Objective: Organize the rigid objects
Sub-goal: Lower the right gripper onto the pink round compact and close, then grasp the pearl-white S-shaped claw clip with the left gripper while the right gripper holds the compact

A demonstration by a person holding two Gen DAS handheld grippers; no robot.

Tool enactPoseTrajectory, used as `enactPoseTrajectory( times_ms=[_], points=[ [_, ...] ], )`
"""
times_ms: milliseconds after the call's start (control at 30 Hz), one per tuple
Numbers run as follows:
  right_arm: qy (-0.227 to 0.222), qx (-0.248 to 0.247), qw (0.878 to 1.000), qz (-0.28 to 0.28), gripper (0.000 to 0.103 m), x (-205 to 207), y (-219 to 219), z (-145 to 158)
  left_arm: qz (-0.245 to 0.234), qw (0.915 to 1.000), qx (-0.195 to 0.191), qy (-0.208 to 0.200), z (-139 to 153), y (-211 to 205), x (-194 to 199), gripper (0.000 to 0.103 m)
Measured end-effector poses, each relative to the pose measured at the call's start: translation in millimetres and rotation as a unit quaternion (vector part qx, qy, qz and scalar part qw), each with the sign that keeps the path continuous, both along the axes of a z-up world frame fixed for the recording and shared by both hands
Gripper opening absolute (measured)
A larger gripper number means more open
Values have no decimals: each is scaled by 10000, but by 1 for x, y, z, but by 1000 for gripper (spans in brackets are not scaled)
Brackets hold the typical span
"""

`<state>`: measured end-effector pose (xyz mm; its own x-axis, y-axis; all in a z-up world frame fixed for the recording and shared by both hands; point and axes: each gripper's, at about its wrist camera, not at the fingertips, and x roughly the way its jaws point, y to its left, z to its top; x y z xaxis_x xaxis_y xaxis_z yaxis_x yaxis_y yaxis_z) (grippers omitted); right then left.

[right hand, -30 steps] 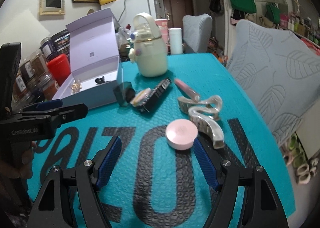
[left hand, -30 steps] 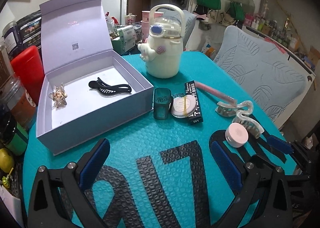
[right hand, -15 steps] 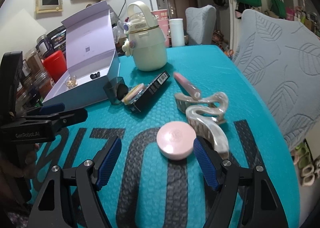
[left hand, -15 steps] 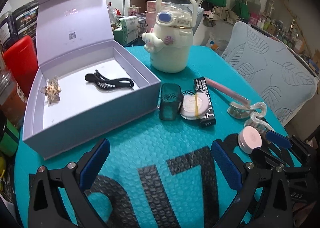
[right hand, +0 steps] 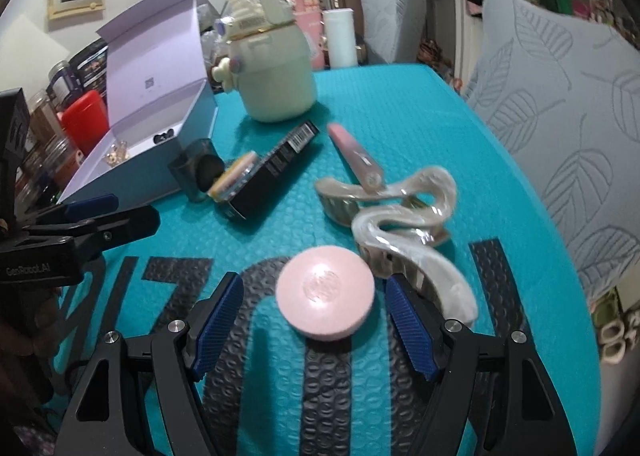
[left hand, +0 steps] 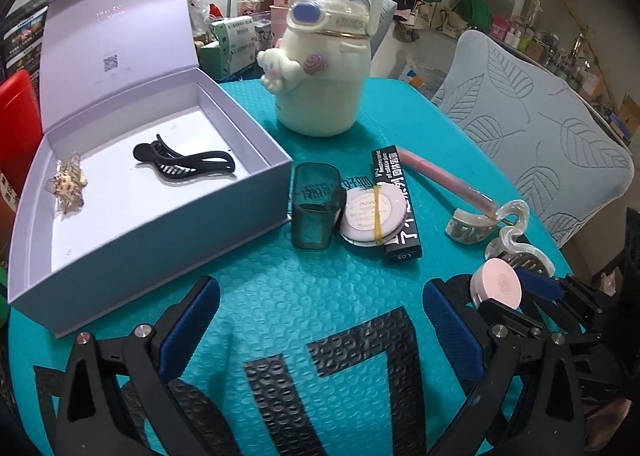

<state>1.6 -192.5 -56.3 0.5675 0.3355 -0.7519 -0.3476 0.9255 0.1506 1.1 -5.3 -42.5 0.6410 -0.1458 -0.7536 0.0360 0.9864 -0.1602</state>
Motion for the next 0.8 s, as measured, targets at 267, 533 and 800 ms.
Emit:
enactPoseTrajectory(
  times_ms=[267,533,800],
  points=[
    [136,98,9998,-91,52,1,-8,-5,-91,9999,-35,46,1,-9,-2,103],
    [91,98,9998,-139,51,-20,-29,1,-582,9982,8,-156,11,-41,-3,103],
    [95,69,9985,-530,52,-40,-68,3,-1963,9801,-62,-300,23,-98,13,103]
  ],
)
